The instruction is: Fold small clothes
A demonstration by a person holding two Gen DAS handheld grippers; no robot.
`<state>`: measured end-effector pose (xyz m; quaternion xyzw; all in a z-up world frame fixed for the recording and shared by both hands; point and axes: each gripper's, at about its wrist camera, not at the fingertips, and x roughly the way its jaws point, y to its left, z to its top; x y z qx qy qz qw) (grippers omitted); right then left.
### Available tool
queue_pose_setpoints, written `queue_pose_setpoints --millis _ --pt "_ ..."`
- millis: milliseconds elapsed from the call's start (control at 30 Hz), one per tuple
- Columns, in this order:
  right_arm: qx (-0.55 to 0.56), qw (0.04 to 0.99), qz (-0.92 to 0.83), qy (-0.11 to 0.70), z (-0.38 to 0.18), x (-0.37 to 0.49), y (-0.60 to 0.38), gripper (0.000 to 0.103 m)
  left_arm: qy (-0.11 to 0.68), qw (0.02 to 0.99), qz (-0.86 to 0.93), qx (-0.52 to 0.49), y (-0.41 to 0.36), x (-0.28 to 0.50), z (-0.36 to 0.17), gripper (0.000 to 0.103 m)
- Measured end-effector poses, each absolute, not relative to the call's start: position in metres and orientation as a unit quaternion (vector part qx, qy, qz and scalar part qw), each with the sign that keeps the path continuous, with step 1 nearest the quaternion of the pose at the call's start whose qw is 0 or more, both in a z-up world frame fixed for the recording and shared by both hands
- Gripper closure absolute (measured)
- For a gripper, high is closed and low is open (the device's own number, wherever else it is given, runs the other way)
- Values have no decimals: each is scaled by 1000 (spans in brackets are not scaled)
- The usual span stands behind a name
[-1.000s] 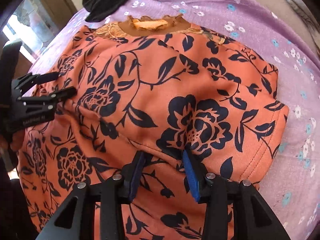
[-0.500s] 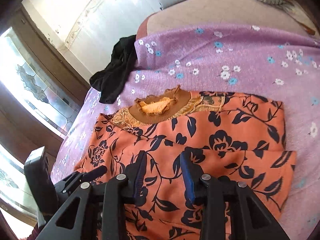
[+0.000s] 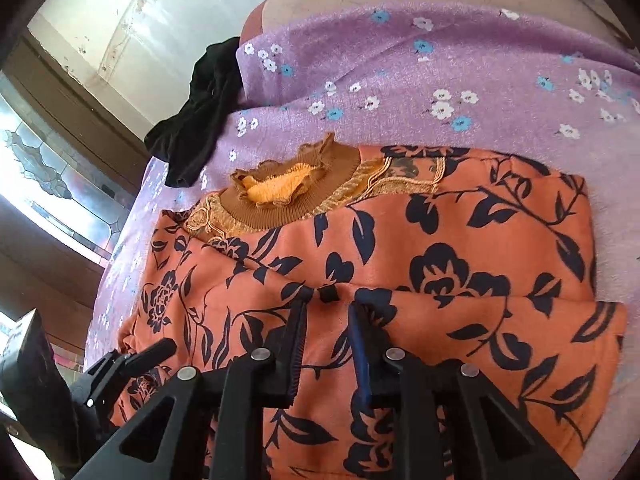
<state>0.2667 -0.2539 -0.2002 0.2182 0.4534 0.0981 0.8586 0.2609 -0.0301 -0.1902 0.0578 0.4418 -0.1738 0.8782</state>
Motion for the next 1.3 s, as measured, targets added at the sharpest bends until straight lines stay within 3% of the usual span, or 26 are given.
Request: queue_pose_setpoints --millis 200,367,500,800,933,1033,1300 --pt "199 874 35 442 -175 239 -277 77 456 888 -56 15 31 290 -186 25" --pt "219 848 -21 483 -198 230 -304 77 501 865 15 33 54 302 -209 25" --pt "206 834 -39 510 -222 234 -303 79 493 867 23 65 45 298 -216 25" --pt "171 861 -20 479 -191 217 -273 79 464 884 -15 47 36 279 -190 25" --pt "172 843 -13 510 -208 215 -261 79 506 856 -18 99 19 271 -215 25" --pt "152 844 -21 515 -219 211 -254 78 496 861 -19 110 18 265 -218 25" --pt "134 855 4 502 -203 178 -239 78 481 872 -55 75 18 238 -199 25"
